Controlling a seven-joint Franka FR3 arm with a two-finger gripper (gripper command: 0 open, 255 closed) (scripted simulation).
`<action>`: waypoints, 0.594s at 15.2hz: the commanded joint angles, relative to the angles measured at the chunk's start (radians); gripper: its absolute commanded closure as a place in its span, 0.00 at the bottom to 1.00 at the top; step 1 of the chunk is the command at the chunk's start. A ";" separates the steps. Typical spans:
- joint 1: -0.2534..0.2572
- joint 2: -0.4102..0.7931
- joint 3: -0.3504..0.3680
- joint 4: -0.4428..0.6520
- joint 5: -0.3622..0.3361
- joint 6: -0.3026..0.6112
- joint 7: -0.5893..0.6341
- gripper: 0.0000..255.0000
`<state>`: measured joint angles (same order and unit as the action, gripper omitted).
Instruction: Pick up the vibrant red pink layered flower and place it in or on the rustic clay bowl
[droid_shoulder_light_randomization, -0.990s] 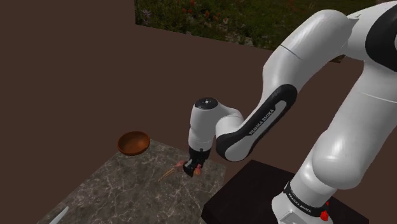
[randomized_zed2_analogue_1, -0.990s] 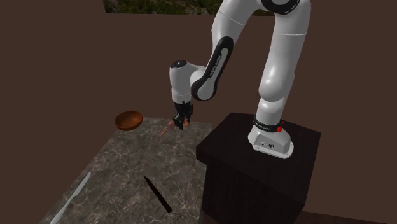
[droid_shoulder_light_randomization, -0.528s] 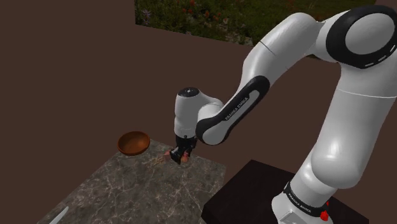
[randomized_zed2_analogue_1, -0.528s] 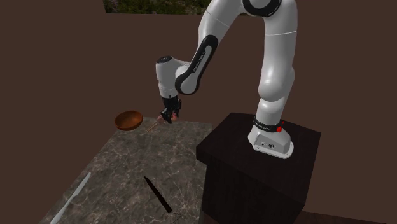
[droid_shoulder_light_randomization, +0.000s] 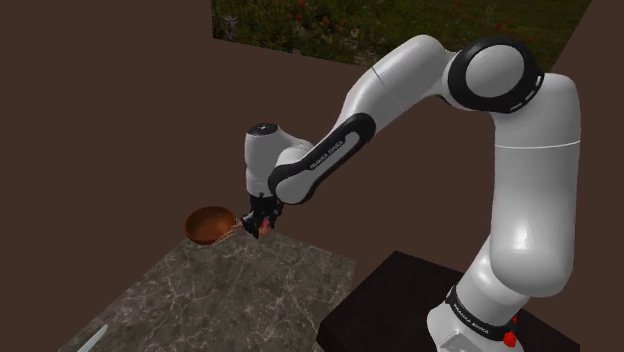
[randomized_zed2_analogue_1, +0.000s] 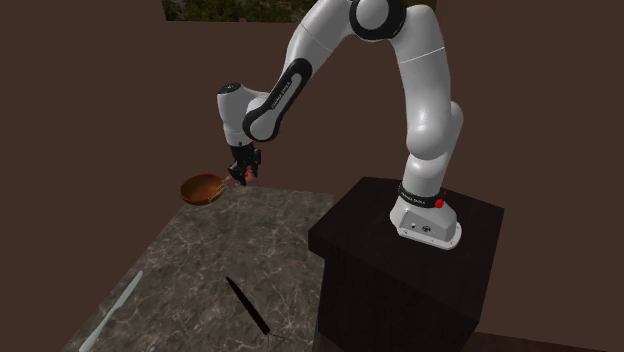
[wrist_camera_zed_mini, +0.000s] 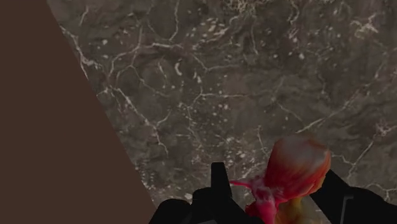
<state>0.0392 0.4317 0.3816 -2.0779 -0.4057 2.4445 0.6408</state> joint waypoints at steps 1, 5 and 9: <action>0.005 0.061 -0.012 0.098 -0.006 -0.038 -0.020 1.00; 0.024 0.189 -0.031 0.314 -0.011 -0.126 -0.063 1.00; 0.052 0.334 -0.048 0.567 -0.010 -0.230 -0.113 1.00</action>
<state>0.0844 0.7272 0.3383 -1.5821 -0.4170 2.2456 0.5439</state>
